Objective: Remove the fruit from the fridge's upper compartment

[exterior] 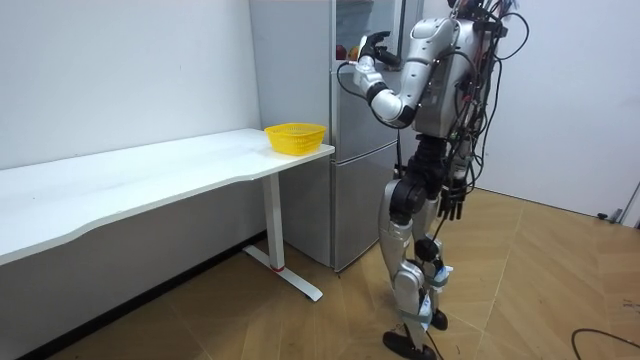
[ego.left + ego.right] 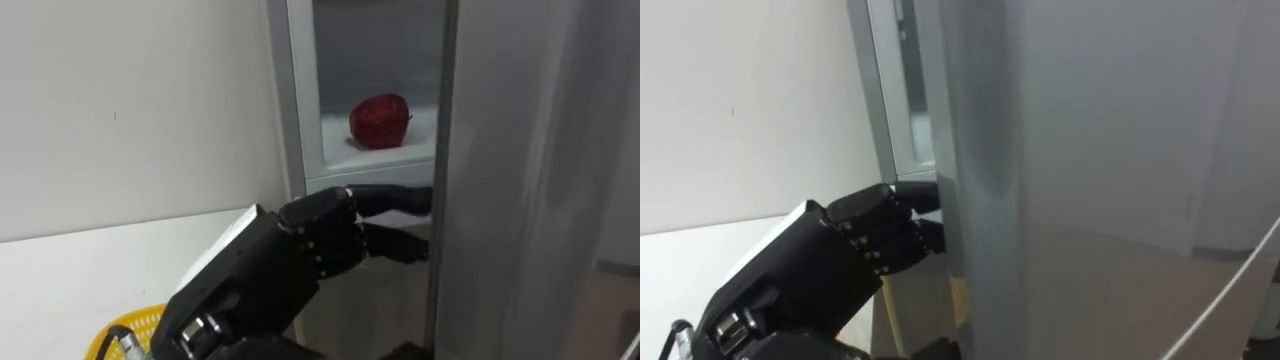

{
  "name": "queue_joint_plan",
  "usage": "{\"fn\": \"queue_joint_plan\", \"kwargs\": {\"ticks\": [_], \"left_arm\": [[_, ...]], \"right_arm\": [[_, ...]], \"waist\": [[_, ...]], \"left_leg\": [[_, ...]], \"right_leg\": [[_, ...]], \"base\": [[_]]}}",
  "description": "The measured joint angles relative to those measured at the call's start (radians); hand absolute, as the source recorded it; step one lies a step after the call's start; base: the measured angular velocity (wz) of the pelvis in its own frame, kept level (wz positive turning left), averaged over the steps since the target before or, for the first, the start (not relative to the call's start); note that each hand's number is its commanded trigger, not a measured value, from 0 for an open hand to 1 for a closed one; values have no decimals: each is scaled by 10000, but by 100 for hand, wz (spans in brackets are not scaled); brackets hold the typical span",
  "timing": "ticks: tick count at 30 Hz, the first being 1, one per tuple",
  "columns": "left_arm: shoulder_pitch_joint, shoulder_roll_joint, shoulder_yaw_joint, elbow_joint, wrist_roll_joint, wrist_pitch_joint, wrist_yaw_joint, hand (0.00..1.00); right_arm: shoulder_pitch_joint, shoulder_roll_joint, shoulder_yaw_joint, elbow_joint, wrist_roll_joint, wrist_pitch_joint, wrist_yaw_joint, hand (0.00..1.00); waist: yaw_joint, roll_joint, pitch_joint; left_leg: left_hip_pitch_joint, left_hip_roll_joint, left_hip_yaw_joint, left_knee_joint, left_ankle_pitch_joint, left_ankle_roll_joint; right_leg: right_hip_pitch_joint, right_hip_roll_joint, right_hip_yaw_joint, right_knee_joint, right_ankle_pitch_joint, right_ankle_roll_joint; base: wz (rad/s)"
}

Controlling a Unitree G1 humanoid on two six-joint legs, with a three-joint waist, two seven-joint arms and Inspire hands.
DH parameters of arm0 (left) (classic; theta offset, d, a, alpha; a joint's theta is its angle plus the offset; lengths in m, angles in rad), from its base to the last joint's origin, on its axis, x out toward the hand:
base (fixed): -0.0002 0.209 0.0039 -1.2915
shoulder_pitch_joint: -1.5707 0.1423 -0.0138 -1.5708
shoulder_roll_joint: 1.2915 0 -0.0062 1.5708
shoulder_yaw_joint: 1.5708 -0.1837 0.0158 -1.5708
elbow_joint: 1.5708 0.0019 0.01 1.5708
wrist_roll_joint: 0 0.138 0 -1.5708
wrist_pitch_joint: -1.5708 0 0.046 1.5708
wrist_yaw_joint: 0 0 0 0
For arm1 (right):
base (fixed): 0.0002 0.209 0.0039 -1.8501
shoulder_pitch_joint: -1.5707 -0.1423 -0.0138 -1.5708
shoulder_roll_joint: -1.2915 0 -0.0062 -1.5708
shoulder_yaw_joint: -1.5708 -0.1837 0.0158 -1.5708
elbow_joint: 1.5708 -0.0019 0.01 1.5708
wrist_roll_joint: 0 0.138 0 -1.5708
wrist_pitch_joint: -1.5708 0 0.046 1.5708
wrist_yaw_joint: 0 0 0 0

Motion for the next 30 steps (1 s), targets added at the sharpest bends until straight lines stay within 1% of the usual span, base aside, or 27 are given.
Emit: {"fn": "queue_joint_plan", "kwargs": {"ticks": [4, 6, 12, 15, 17, 21, 24, 28, 30], "left_arm": [[-1, -1, -7, -6, 0, 0, -240, 0], [-1, -1, -12, -6, 0, 0, -335, 0], [0, 1, -33, -5, -10, 0, -362, 0], [0, -19, -238, -6, -79, 0, -371, 0], [0, -28, -231, -5, -140, 1, -364, 0], [0, -39, -276, -8, -153, 1, -366, 0], [0, 4, -384, -7, -155, 1, -352, 0], [0, 17, -480, -6, -155, 2, -347, 0], [-1, 24, -588, -1, -153, 2, -344, 0]], "right_arm": [[4, 0, 0, -10, -2, 2, 0, 0], [10, 0, 0, -15, 0, -3, -2, 0], [37, 0, -2, -1, -5, -15, -5, 0], [57, -4, -9, -2, -23, -6, -10, 0], [62, -4, -13, -7, -20, -6, -8, 0], [67, -5, -12, 9, -22, 4, -12, 0], [73, -7, -1, 16, 11, 15, -18, 0], [69, -8, 1, -7, 19, 23, -34, 0], [52, -31, 5, 3, 19, 24, -33, 0]], "waist": [[1, -34, -8], [-7, -37, -11], [-49, -24, -19], [-71, -16, -25], [-73, -11, -27], [-109, 43, -63], [-111, 71, -79], [-246, 81, -74], [-298, 119, -50]], "left_leg": [[-3, 0, 40, 0, 0, 0], [19, 8, 126, 1, 0, 0], [84, 21, 204, 0, 0, 0], [115, 28, 244, -28, 0, 0], [119, 28, 255, -29, 0, 0], [143, 33, 316, -28, 0, 0], [169, 58, 485, -26, 0, 0], [179, 86, 496, -28, -1, -2], [210, 115, 524, -31, -1, -2]], "right_leg": [[-11, 1, 30, -1, 0, 0], [-13, 5, 69, 1, 0, 0], [18, 12, 125, 10, 6, -10], [16, 24, 158, 13, 10, -15], [10, 30, 195, 12, 10, -16], [7, 38, 252, 14, 13, -20], [-2, 57, 344, 18, 26, -32], [-4, 92, 396, 19, 45, -60], [-10, 137, 494, 19, 66, -93]], "base": [[-2], [-5], [-4], [-3], [-4], [-4], [-9], [-5], [-11]]}}
